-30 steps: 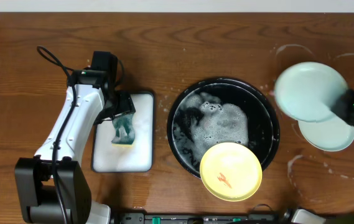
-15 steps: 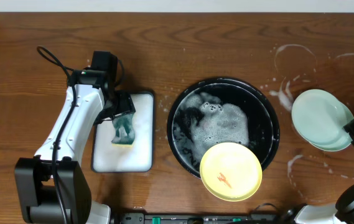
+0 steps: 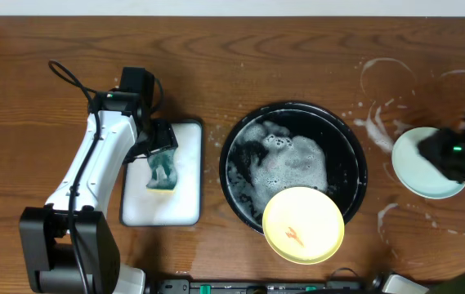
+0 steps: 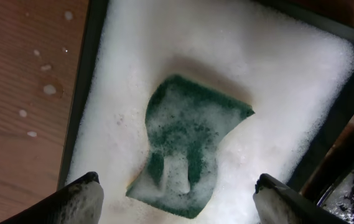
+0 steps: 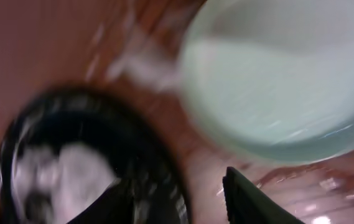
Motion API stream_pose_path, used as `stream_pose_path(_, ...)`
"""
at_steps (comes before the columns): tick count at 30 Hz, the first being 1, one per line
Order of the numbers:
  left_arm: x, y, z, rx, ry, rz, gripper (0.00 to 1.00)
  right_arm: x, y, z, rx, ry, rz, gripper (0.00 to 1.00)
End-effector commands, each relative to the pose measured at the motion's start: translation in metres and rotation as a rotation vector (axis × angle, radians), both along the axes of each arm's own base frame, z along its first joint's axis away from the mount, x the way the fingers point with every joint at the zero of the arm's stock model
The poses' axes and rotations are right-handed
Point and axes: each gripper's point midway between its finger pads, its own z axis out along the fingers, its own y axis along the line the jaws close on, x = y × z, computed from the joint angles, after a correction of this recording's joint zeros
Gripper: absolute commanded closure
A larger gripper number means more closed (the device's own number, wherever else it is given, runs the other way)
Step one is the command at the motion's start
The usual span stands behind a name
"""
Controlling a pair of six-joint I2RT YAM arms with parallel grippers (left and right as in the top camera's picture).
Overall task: Clean dirty plates on tray and stack at the side
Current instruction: 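Release the plate and move the right gripper to the yellow plate rim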
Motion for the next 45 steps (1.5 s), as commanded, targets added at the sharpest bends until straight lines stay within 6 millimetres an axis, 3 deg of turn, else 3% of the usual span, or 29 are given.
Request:
stream_pose_path(1, 0.001, 0.002, 0.004, 0.011, -0.011, 0.005, 0.20, -0.010, 0.069, -0.008, 0.035, 0.066, 0.290, 0.54)
stream_pose_path(6, 0.001, 0.002, 0.004, 0.011, -0.011, 0.005, 0.20, -0.050, 0.133, -0.033, 0.039, 0.227, 0.542, 0.51)
stream_pose_path(8, 0.001, 0.002, 0.004, 0.011, -0.010, 0.005, 0.19, -0.065, 0.143, -0.047, 0.015, 0.293, 0.559, 0.51)
stream_pose_path(12, 0.001, 0.002, 0.004, 0.011, -0.010, 0.005, 0.19, -0.092, 0.140, -0.082, -0.131, 0.429, 0.468, 0.53)
stream_pose_path(16, 0.001, 0.002, 0.004, 0.011, -0.011, 0.005, 0.20, -0.106, 0.143, -0.107, -0.193, 0.450, 0.456, 0.56)
stream_pose_path(18, 0.001, 0.002, 0.004, 0.011, -0.010, 0.005, 0.20, -0.112, 0.149, -0.116, -0.185, 0.450, 0.481, 0.62)
stream_pose_path(20, 0.001, 0.002, 0.004, 0.011, -0.011, 0.005, 0.20, -0.115, 0.151, -0.121, -0.187, 0.449, 0.491, 0.74)
stream_pose_path(24, 0.001, 0.002, 0.004, 0.011, -0.011, 0.005, 0.20, -0.103, 0.154, -0.121, -0.187, 0.398, 0.488, 0.99)
stream_pose_path(29, 0.001, 0.002, 0.004, 0.011, -0.010, 0.005, 0.20, -0.058, 0.165, -0.107, -0.165, 0.225, 0.473, 0.99)
stream_pose_path(33, 0.001, 0.002, 0.004, 0.011, -0.010, 0.005, 0.20, -0.014, 0.179, -0.092, -0.201, 0.012, 0.588, 0.99)
stream_pose_path(35, 0.001, 0.002, 0.004, 0.011, -0.010, 0.005, 0.20, -0.003, 0.178, -0.088, -0.244, -0.033, 0.619, 0.99)
stream_pose_path(39, 0.001, 0.002, 0.004, 0.011, -0.011, 0.005, 0.19, -0.001, 0.172, -0.093, -0.260, -0.015, 0.574, 0.99)
stream_pose_path(43, 0.001, 0.002, 0.004, 0.011, -0.011, 0.005, 0.19, -0.012, 0.170, -0.109, -0.195, 0.076, 0.433, 0.99)
stream_pose_path(44, 0.001, 0.002, 0.004, 0.011, -0.011, 0.005, 0.19, -0.015, 0.169, -0.114, -0.184, 0.101, 0.404, 0.97)
stream_pose_path(45, 0.001, 0.002, 0.004, 0.011, -0.011, 0.005, 0.20, -0.018, 0.169, -0.117, -0.172, 0.121, 0.388, 0.82)
